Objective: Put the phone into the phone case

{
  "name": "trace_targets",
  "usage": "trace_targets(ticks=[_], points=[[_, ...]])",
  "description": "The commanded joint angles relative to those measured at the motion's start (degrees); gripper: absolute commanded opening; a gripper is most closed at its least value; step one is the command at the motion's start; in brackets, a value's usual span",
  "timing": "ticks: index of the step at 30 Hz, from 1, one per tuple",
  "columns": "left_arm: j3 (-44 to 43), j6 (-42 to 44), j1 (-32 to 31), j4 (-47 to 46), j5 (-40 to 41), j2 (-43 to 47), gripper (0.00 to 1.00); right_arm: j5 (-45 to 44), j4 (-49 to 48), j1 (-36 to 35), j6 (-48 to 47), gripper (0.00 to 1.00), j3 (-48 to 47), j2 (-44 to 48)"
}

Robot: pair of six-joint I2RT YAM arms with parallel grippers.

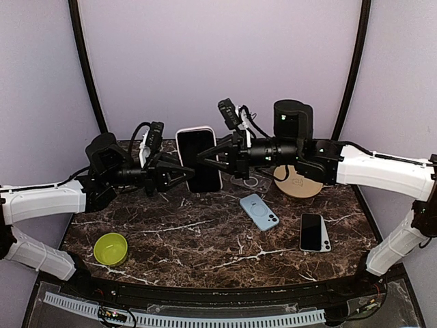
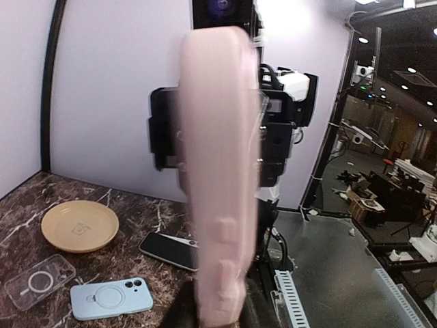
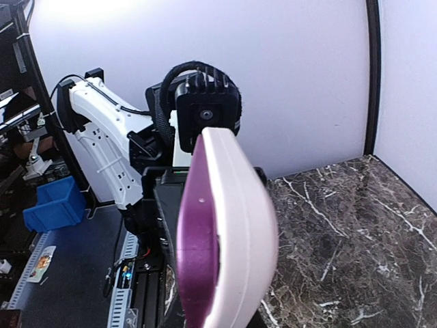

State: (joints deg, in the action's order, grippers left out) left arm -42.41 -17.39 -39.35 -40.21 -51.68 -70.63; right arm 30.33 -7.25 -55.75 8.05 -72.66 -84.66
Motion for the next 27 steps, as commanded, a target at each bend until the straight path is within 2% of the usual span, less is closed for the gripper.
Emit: trace_targets(ticks=[1, 2, 6, 7, 9, 10, 11, 13, 16, 19, 23, 27], points=[[0.56, -1.07, -0.91, -4.00, -0.22, -0.43, 0.09, 2.33, -8.34, 0.31, 1.68, 0.00, -3.52, -1.16], [0.64, -1.20, -0.95, -4.22, -0.20, -0.40, 0.02, 2.62, -8.55, 0.29, 1.87, 0.00, -3.54, -1.27], [0.86, -1.56, -0.98, -5.11, -0.14, 0.11, 0.00, 3.37, -7.78, 0.35, 1.86, 0.00, -3.64, -1.40], [1.07, -1.62, -0.94, -5.31, -0.03, 0.30, 0.00, 4.12, -6.81, 0.54, 1.49, 0.11, -3.58, -1.26], [1.24, -1.68, -0.92, -5.93, 0.59, 0.81, 0.00, 5.58, -3.97, 1.46, 0.57, 0.50, -2.82, -0.54], [1.31, -1.79, -0.86, -6.44, 1.01, 1.36, 0.00, 5.96, -2.65, 2.04, 0.40, 0.64, -1.93, 0.02], [1.57, -1.87, -0.88, -6.89, 1.12, 2.01, 0.00, 6.14, -1.89, 2.64, 0.37, 0.71, -0.67, 0.65], [2.12, -1.94, -0.90, -8.43, 1.47, 2.96, 0.00, 4.95, 0.15, 3.05, 0.05, 0.74, 1.24, 1.55], [2.56, -1.52, -0.88, -9.38, 2.32, 3.59, 0.00, 5.48, 1.12, 3.02, 0.56, 0.68, 3.45, 1.63], [2.60, -1.40, -0.88, -9.43, 2.45, 3.66, 0.00, 6.16, 1.34, 3.01, 1.74, 0.54, 5.08, 1.37], [2.75, -1.16, -0.83, -9.32, 3.33, 3.80, 0.00, 6.66, 0.96, 2.93, 2.65, 0.41, 6.75, 1.28], [2.77, -0.53, -0.81, -8.69, 4.45, 4.16, 0.00, 6.60, 1.91, 2.50, 2.82, 0.15, 7.05, 0.74]])
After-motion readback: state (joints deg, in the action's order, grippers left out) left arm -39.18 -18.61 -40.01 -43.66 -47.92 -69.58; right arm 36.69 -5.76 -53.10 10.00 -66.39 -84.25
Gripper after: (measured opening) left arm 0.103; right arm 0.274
